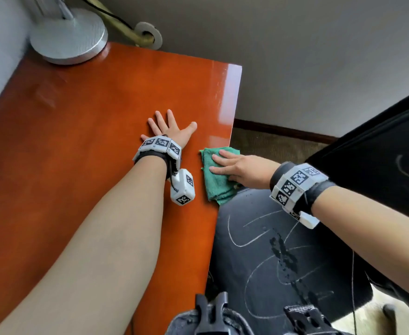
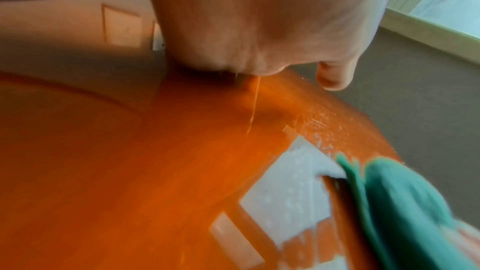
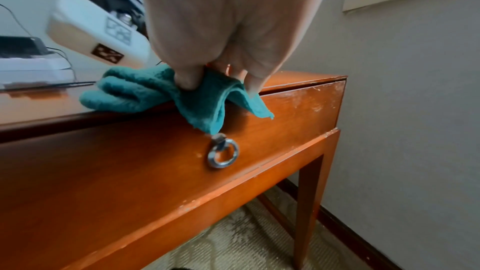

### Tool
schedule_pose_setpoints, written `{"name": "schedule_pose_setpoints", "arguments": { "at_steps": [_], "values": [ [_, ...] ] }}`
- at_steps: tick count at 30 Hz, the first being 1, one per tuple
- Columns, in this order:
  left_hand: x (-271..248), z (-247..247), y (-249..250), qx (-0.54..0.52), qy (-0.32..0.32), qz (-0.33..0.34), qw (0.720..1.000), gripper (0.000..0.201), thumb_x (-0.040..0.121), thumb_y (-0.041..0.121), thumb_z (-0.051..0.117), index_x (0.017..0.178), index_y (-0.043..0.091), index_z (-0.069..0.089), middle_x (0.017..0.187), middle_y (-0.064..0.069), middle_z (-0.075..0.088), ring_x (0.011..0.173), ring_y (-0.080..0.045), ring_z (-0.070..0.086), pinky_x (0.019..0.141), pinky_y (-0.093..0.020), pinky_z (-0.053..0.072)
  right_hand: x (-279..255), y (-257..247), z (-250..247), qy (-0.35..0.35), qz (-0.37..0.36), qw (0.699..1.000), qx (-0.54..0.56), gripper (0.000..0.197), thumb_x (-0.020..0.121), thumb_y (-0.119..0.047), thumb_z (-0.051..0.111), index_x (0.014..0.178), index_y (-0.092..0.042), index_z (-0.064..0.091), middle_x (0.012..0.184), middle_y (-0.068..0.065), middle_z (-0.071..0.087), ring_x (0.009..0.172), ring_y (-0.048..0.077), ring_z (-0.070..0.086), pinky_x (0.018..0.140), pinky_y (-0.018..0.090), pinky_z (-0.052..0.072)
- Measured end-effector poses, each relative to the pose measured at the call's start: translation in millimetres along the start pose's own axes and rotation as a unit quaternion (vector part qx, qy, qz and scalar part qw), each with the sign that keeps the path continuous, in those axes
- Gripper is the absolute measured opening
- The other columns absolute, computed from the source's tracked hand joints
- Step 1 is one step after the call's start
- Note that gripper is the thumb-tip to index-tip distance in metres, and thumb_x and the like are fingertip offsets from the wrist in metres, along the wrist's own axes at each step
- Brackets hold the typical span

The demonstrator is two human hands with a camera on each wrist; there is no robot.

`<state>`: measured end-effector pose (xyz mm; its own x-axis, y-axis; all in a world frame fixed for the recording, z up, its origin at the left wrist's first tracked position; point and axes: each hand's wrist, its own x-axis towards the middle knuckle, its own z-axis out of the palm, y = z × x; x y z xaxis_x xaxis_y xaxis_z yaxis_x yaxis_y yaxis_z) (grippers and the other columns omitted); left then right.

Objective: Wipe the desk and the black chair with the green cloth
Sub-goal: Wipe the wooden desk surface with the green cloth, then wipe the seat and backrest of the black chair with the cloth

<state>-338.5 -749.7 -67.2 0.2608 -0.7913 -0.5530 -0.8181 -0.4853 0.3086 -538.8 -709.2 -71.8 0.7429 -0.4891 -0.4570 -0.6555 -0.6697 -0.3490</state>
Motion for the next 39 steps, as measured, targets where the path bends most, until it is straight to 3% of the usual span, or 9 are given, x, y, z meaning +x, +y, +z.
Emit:
{"name": "schedule_pose_setpoints", "arguments": {
  "at_steps": [7,11,15,19,24,30,33,37,39],
  "values": [
    [-37,-11,-16,-0.018,0.007,0.045,0.999,0.071,0.092,0.041,0.051,0.151,0.020,0.018,0.159,-0.006,-0.009,0.144,-0.027,-0.017,0.116,-0.048,0.004,-40,-33,16,-0.089,-0.011,0.996,0.003,0.048,0.100,-0.013,0.039,0.146,-0.028,0.032,0.158,-0.007,0.014,0.146,0.011,0.008,0.117,0.030,0.016],
    [-68,-10,-28,-0.011,0.015,0.079,0.997,0.053,0.094,0.031,0.050,0.143,0.019,0.036,0.156,-0.010,0.011,0.144,-0.027,-0.003,0.114,-0.040,0.014,-63,-50,32,-0.148,0.000,0.989,-0.030,0.042,0.099,-0.016,0.037,0.138,-0.026,0.046,0.150,0.004,0.037,0.134,0.025,0.040,0.108,0.038,0.035],
    [-109,-6,-27,0.009,-0.007,0.134,0.991,0.037,0.095,0.025,0.046,0.132,0.020,0.051,0.140,-0.011,0.044,0.134,-0.027,0.028,0.103,-0.029,0.028,-90,-60,38,-0.064,0.059,0.996,0.022,0.037,0.099,-0.018,0.040,0.134,-0.018,0.052,0.121,0.008,0.064,0.107,0.027,0.059,0.089,0.028,0.040],
    [-160,6,-12,-0.027,-0.070,0.164,0.984,0.030,0.098,0.025,0.045,0.120,0.011,0.060,0.118,-0.014,0.062,0.081,-0.019,0.058,0.062,-0.022,0.037,-112,-60,35,0.021,0.107,0.990,0.089,0.033,0.099,-0.017,0.042,0.128,-0.009,0.056,0.116,0.013,0.065,0.107,0.031,0.058,0.091,0.032,0.042],
    [-214,30,17,-0.003,-0.144,0.118,0.982,0.051,0.102,0.041,0.029,0.117,0.004,0.060,0.122,-0.010,0.060,0.091,-0.022,0.055,0.057,-0.024,0.036,-142,-61,25,0.105,0.125,0.977,0.138,0.030,0.098,-0.018,0.043,0.120,-0.008,0.059,0.109,0.014,0.067,0.101,0.030,0.059,0.086,0.032,0.042],
    [-262,54,47,-0.071,-0.097,0.067,0.990,0.063,0.096,0.053,0.036,0.134,0.003,0.045,0.121,-0.010,0.056,0.102,-0.028,0.061,0.068,-0.031,0.044,-188,-61,27,0.196,0.126,0.963,0.137,0.028,0.098,-0.020,0.042,0.114,-0.008,0.061,0.106,0.015,0.067,0.099,0.032,0.059,0.082,0.031,0.041],
    [-281,68,60,-0.156,-0.067,0.056,0.984,0.049,0.095,0.045,0.046,0.123,0.005,0.052,0.108,-0.007,0.060,0.094,-0.024,0.063,0.071,-0.031,0.047,-211,-62,32,0.225,0.127,0.957,0.131,0.031,0.098,-0.022,0.041,0.120,-0.009,0.059,0.111,0.017,0.066,0.104,0.034,0.057,0.088,0.035,0.043],
    [-308,86,74,-0.309,-0.015,0.057,0.949,0.016,0.092,0.018,0.058,0.078,0.012,0.057,0.076,-0.005,0.058,0.068,-0.016,0.058,0.064,-0.026,0.050,-239,-65,37,0.244,0.110,0.951,0.153,0.030,0.097,-0.022,0.042,0.120,-0.012,0.059,0.108,0.015,0.067,0.100,0.032,0.060,0.087,0.037,0.045],
    [-318,90,78,-0.321,0.025,0.071,0.944,0.005,0.089,0.011,0.061,0.085,0.011,0.057,0.077,-0.002,0.056,0.074,-0.019,0.058,0.068,-0.030,0.053,-250,-67,40,0.240,0.102,0.951,0.166,0.031,0.097,-0.023,0.044,0.122,-0.014,0.058,0.108,0.011,0.068,0.098,0.028,0.062,0.087,0.035,0.047]
  ]
}}
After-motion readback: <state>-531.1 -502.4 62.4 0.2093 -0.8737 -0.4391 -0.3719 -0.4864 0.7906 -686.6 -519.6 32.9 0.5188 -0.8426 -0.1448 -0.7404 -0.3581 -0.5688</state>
